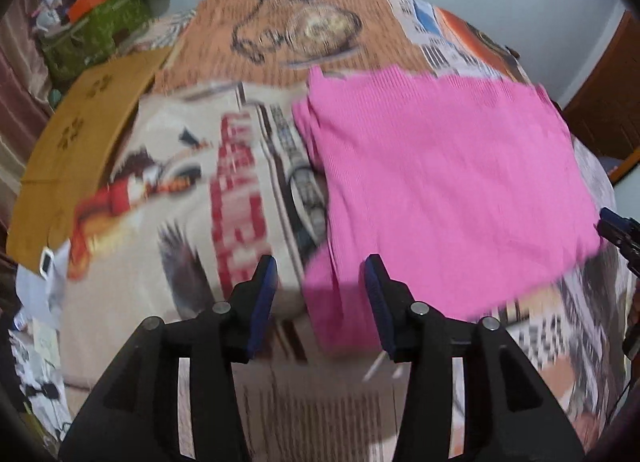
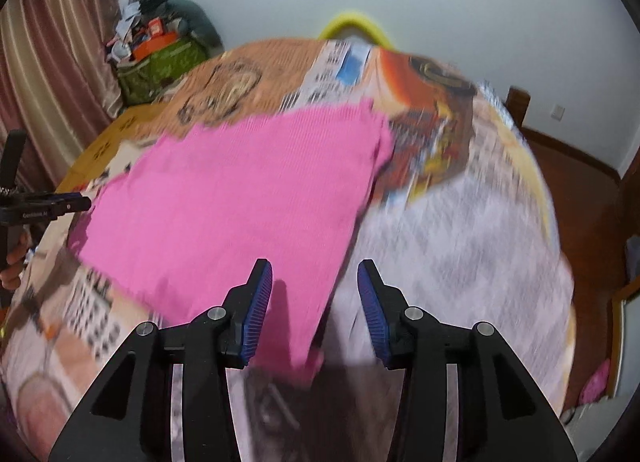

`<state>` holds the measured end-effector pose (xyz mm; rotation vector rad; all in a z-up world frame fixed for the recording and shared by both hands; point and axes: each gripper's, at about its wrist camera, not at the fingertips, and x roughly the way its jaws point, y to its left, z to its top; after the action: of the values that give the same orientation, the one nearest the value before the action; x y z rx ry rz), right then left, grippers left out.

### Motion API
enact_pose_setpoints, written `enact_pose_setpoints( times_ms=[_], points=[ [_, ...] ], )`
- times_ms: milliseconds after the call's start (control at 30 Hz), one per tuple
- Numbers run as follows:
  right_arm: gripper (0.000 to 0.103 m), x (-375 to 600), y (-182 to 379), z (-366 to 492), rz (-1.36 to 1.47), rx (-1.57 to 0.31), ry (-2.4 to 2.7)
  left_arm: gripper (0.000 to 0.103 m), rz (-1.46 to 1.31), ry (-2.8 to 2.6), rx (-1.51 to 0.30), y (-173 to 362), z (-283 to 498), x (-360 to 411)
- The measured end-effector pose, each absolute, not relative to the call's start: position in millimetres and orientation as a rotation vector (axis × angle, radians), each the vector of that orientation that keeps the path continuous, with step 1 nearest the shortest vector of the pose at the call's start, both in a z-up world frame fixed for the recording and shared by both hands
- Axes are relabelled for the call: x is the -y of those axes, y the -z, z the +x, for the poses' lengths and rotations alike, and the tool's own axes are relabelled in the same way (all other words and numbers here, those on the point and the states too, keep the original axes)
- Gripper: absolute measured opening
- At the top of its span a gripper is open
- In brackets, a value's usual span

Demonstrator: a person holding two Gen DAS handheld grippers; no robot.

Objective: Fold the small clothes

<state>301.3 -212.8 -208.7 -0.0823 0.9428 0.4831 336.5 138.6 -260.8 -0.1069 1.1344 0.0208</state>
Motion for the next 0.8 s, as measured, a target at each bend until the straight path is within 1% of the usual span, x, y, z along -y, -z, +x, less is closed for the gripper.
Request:
enact_pose_setpoints(
  times_ms=[133,167,200,233,267,300,500,633,800],
  points=[
    [0.041,214,221,293,-0.035,-0.975,-0.488,0.045,-0.121,0.002,-1.172,272,325,-128],
    [0.041,213,223,291,-0.024,-0.976,-0.497,0.040,-0.122,0.003,-1.174,273,324,-126],
    [0.040,211,224,292,-0.013,-0.979,-0.509,0.028,-0.133,0.011,-1.171,272,326,-124],
    [0.037,210,225,295,-0.005,-0.984,-0.513,0.020,-0.145,0.013,-1.171,272,328,-124],
    [0.021,209,226,297,-0.003,-0.993,-0.513,0.006,-0.168,0.008,-1.176,271,330,-124],
    [0.007,208,228,296,0.004,-1.005,-0.516,0.006,-0.184,0.007,-1.176,270,331,-124],
    [0.005,216,215,276,0.029,-0.965,-0.523,0.005,-0.149,-0.013,-1.112,247,312,-122],
    [0.004,220,207,259,-0.008,-0.958,-0.534,0.004,-0.139,-0.021,-1.092,233,292,-126],
    [0.004,223,204,243,-0.039,-0.964,-0.539,0.004,-0.166,-0.002,-1.116,231,267,-131]
  ],
)
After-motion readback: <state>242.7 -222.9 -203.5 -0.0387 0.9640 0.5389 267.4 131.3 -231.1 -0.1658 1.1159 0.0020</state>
